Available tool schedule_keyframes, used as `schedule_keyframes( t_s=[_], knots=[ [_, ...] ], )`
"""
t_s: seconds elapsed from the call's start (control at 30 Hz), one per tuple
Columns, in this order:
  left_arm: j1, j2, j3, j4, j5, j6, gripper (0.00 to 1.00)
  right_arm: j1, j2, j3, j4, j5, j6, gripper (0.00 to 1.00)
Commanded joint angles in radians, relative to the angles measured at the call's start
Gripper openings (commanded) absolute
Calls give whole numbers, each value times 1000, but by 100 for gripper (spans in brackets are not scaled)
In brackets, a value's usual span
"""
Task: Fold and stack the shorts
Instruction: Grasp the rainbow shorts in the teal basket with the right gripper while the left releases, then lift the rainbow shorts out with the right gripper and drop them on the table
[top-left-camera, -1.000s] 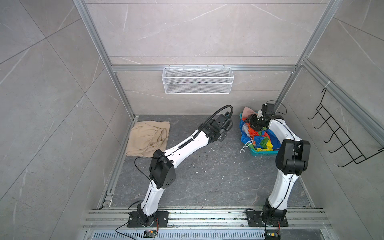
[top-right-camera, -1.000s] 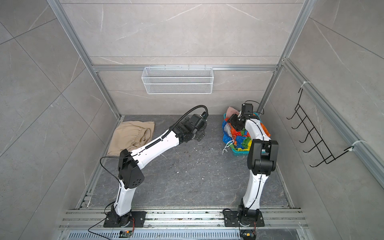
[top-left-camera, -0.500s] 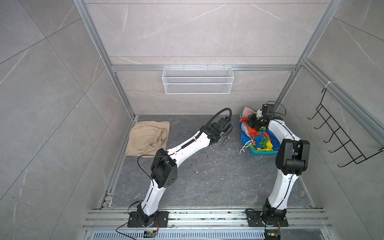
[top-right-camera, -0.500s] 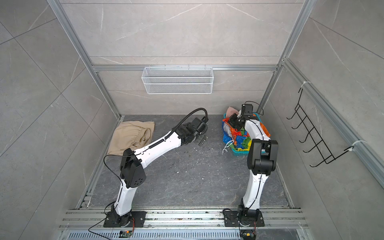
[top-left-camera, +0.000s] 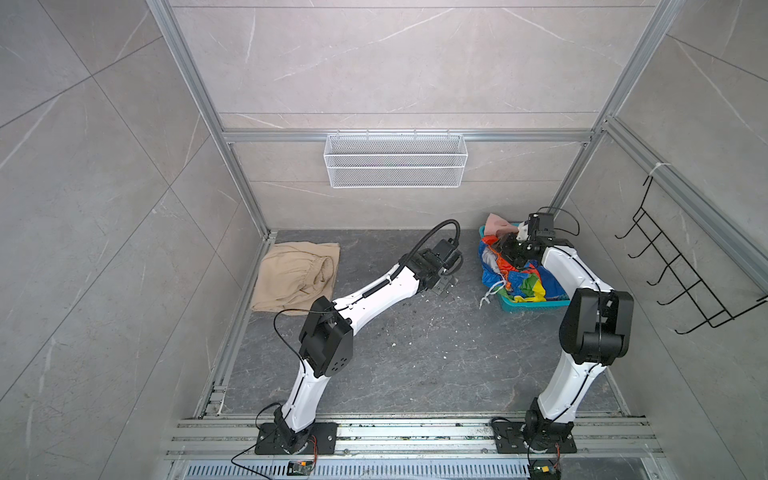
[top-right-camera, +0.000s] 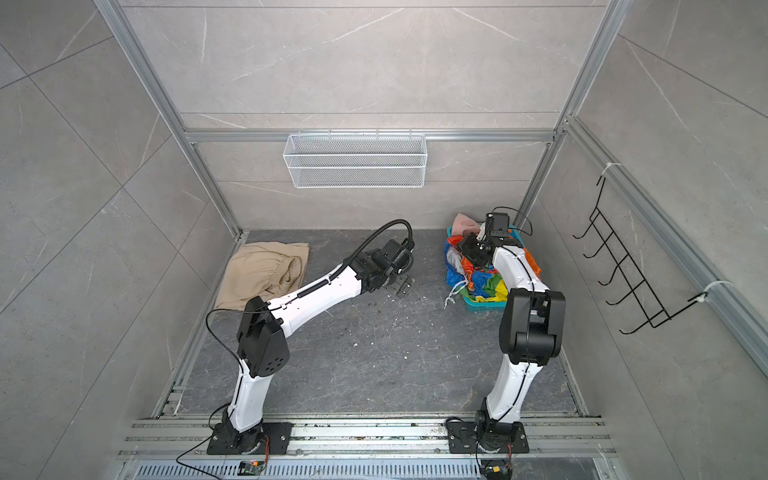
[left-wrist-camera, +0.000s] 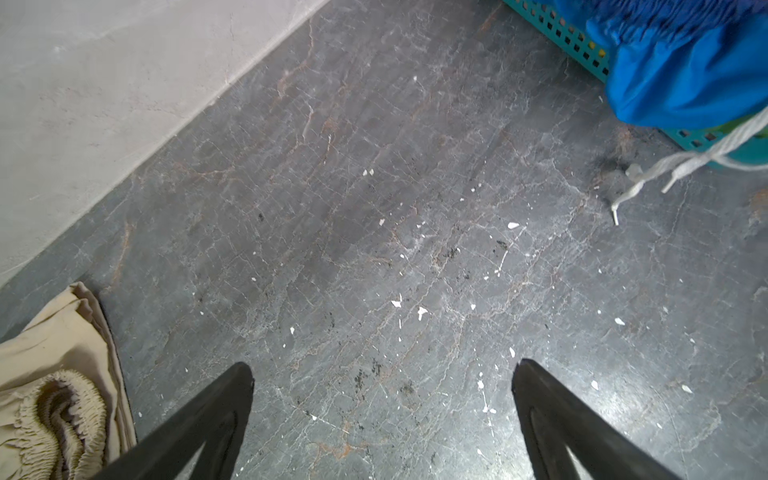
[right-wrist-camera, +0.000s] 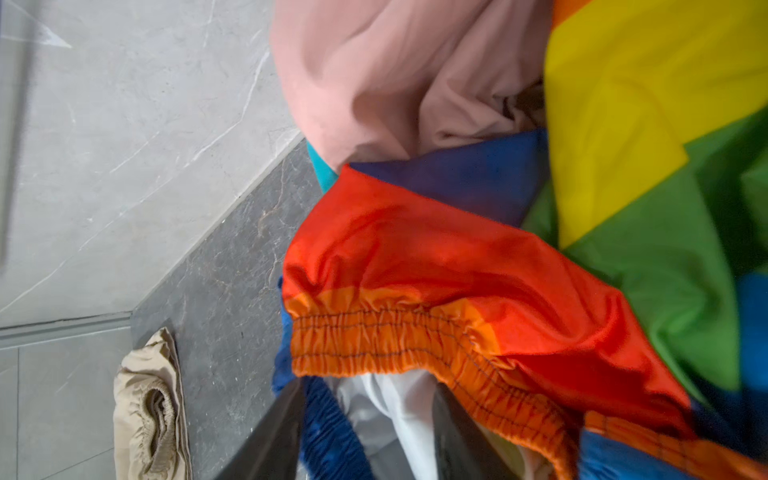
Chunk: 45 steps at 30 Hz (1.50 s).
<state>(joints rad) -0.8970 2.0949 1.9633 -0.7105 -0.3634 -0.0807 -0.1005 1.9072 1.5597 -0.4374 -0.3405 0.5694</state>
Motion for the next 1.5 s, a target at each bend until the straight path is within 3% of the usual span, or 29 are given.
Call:
schedule_keyframes(
  t_s=[0.0, 0.17, 0.43, 0.83, 0.93, 1.0, 1.2, 1.47],
  knots=[
    [1, -61, -1, 11, 12, -21, 100, 11, -31, -42, -4, -10, 12, 63],
    [1, -59, -1, 12, 23, -29, 100, 22, -33, -102, 164, -161, 211, 70],
    [1, -62, -19, 2, 21, -31, 100, 48, 2, -73, 248, -126, 339, 72],
    [2, -55, -12, -7, 33, -33, 100, 48, 105, 4, 293, -83, 414, 63],
    [1, -56, -12, -11, 31, -33, 100, 48, 145, 54, 285, -83, 422, 52],
    [1, -58, -14, -13, 28, -31, 100, 46, 159, 82, 279, -87, 422, 33],
    [18, -78, -19, -20, 37, -40, 100, 29, 70, 99, 239, -71, 377, 1],
    [81, -163, -23, -22, 93, -84, 100, -35, -147, 203, 121, -73, 296, 0]
  ],
)
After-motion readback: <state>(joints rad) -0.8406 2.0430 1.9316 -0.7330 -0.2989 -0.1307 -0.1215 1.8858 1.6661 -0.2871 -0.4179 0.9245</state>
